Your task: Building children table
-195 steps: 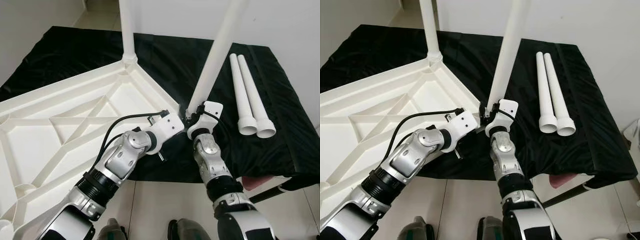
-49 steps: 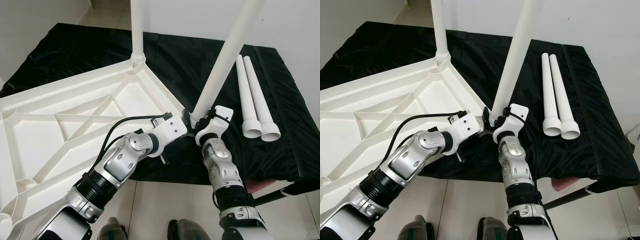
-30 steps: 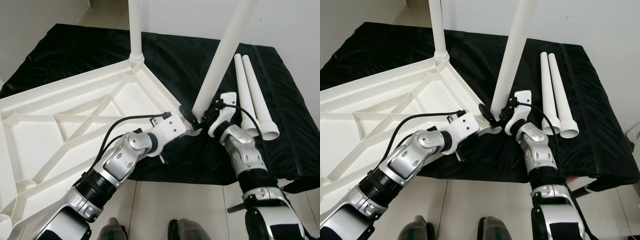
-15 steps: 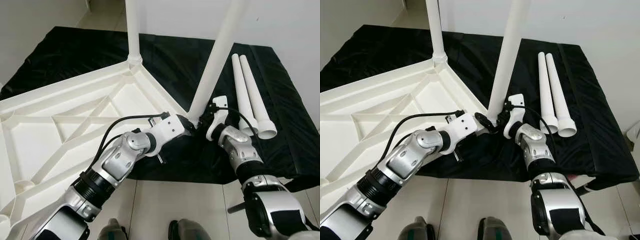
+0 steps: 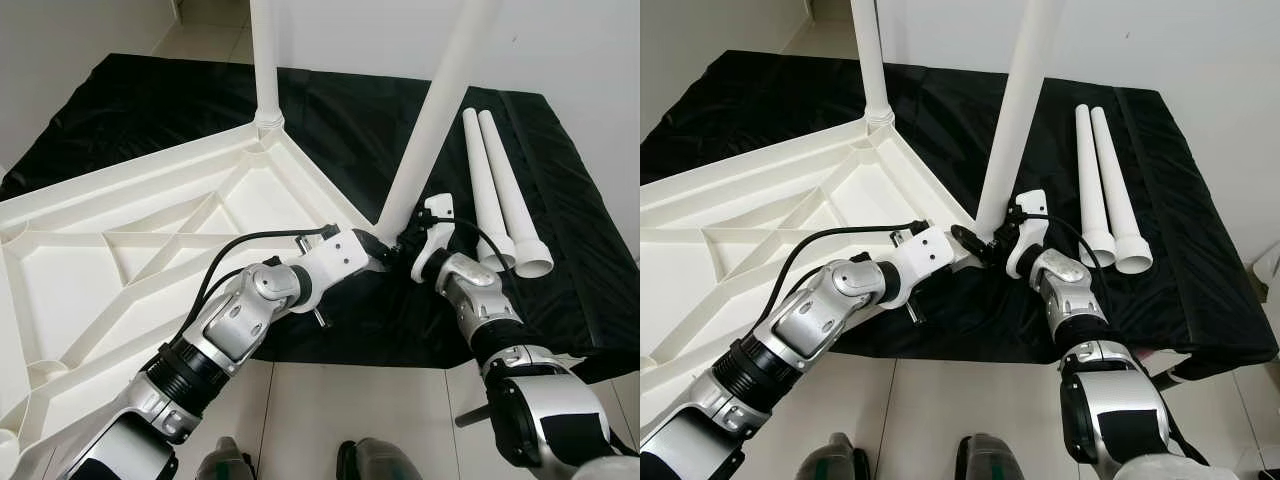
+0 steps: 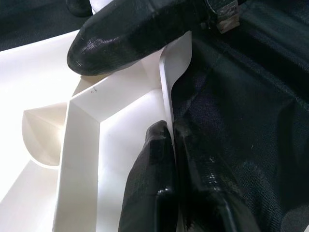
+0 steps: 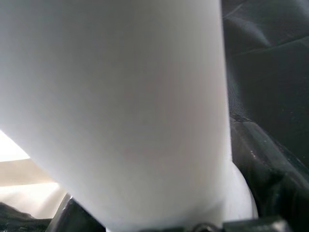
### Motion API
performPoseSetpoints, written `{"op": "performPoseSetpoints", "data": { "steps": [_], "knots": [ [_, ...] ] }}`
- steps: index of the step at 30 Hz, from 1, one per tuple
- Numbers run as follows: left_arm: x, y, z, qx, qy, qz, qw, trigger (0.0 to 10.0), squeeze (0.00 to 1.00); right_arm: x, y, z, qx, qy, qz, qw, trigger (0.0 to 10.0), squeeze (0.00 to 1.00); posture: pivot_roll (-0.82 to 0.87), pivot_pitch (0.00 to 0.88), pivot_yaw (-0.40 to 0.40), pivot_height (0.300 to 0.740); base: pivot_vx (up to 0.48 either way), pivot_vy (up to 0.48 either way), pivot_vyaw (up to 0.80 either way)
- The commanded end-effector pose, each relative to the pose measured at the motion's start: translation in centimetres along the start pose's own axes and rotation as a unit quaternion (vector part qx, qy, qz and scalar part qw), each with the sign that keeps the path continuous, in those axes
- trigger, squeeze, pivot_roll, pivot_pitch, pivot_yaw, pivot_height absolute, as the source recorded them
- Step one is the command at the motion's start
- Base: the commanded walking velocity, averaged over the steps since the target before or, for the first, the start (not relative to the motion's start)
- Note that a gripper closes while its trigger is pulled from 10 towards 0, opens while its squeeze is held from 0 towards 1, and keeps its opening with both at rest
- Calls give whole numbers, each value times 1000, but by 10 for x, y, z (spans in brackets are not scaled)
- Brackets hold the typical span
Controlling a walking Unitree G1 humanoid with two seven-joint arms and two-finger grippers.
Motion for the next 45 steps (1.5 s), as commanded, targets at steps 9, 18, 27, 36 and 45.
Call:
{"op": "performPoseSetpoints", "data": {
  "steps": [9,18,27,36,45],
  "knots": [
    [41,14,-8,22,-102,-14,994,10000,0,4,6,-2,38,-69,-22,997,0,0,-50,28,-4,740,0,0,0],
    [40,12,-8,20,-97,-9,995,10000,0,31,1,10,42,-256,-29,965,0,0,-53,25,-8,740,0,0,0],
    [39,14,-10,21,-94,-9,995,10000,0,42,-15,37,37,-448,-37,893,0,0,-46,15,-20,740,0,0,0],
    [38,13,-10,20,-93,-4,995,10000,0,51,-12,43,29,-454,-24,890,3412,0,-49,7,-22,740,0,0,0],
    [38,13,-10,20,-92,-6,996,10000,0,57,-3,50,42,-444,-17,895,10000,1000,-51,3,-20,740,0,0,0]
  ]
}}
Point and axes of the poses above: a point about 5 cm out from each wrist's last joint towards the gripper, its own z axis pointing back from the gripper into the wrist, its own y axis along the axis of the wrist's last joint, x = y × z, the point moved 6 cm from there along -z, pointing out of the wrist towards the gripper, and after that the axes turned 6 degrees about -z, right-handed, at the moved point
